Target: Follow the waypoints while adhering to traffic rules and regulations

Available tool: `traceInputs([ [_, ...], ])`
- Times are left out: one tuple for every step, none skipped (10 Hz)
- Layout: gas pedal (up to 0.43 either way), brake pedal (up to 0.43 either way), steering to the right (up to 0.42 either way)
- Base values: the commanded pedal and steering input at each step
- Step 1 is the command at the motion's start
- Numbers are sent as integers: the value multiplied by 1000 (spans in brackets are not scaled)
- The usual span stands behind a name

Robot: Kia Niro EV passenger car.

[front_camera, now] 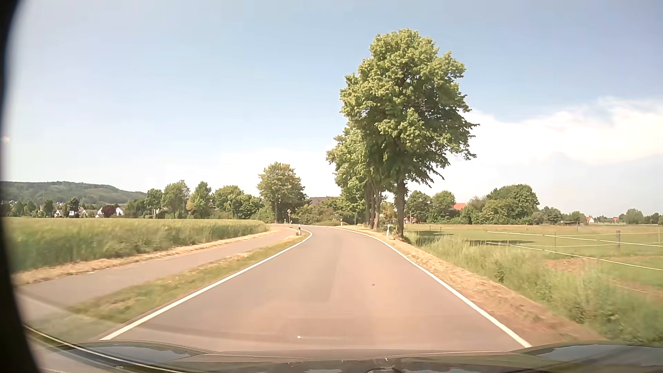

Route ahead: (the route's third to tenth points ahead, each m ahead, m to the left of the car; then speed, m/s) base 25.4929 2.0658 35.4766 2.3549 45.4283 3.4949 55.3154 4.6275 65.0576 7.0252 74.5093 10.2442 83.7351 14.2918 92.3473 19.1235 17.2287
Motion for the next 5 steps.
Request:
traceInputs([
  [260,0,0],
  [240,0,-2],
  [220,0,-4],
  [197,0,-6],
  [177,0,-7],
])
